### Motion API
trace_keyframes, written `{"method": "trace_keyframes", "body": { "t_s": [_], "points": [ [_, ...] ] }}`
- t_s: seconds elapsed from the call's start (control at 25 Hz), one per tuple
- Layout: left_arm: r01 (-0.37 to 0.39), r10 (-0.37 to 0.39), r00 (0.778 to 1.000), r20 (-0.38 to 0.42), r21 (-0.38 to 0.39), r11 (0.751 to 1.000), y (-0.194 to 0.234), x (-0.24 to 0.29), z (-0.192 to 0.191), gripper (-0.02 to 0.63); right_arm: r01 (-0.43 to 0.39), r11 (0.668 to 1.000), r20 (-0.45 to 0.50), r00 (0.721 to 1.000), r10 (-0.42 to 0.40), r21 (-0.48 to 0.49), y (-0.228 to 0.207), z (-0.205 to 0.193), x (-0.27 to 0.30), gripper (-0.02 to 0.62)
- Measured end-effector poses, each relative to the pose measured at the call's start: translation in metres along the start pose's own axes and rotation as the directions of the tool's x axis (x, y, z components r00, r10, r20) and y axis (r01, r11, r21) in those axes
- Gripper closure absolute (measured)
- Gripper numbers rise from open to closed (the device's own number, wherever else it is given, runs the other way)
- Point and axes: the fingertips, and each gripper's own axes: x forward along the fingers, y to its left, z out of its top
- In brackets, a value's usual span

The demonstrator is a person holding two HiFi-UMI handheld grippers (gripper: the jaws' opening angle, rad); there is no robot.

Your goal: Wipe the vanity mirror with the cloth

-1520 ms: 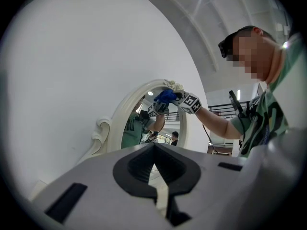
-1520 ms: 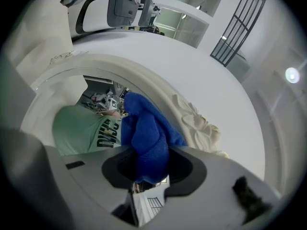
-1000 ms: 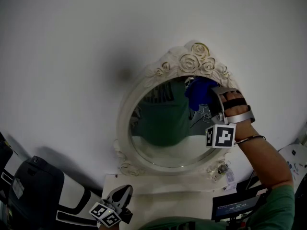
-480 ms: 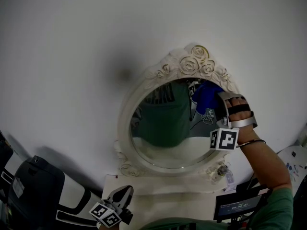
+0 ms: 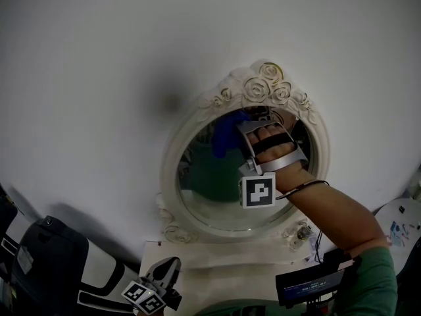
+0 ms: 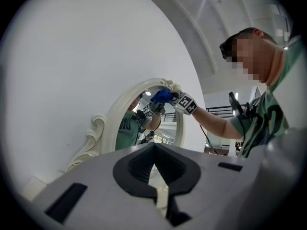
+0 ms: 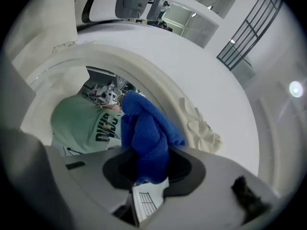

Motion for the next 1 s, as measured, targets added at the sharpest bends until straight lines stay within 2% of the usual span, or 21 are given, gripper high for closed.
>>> {"method": "trace_keyframes", "body": {
  "t_s": [0.24, 0.52, 0.72, 0.88, 1.0],
  "points": [
    [0.032, -0.032, 0.999, 0.004, -0.006, 0.999, -0.012, 0.009, -0.001, 0.6, -0.011, 1.0, 0.039, 0.999, 0.012, -0.023, -0.005, 0.039, 0.011, 0.482],
    [0.04, -0.04, 0.999, -0.009, -0.006, 0.999, -0.015, 0.01, -0.002, 0.6, -0.065, 0.998, 0.049, 0.997, 0.065, 0.005, 0.007, 0.031, 0.008, 0.483],
    [0.033, -0.033, 0.999, -0.002, 0.002, 0.999, -0.017, 0.003, 0.002, 0.6, -0.085, 0.996, -0.008, 0.996, 0.085, 0.025, 0.017, -0.014, -0.005, 0.483],
    [0.024, -0.024, 1.0, -0.004, 0.006, 1.0, -0.018, -0.001, 0.002, 0.6, -0.085, 0.996, -0.109, 0.99, 0.089, 0.034, 0.026, -0.08, -0.023, 0.483],
    [0.025, -0.025, 1.0, -0.002, 0.009, 1.0, -0.02, 0.0, 0.003, 0.6, -0.093, 0.995, -0.205, 0.974, 0.096, 0.024, 0.035, -0.132, -0.036, 0.485]
  ]
}}
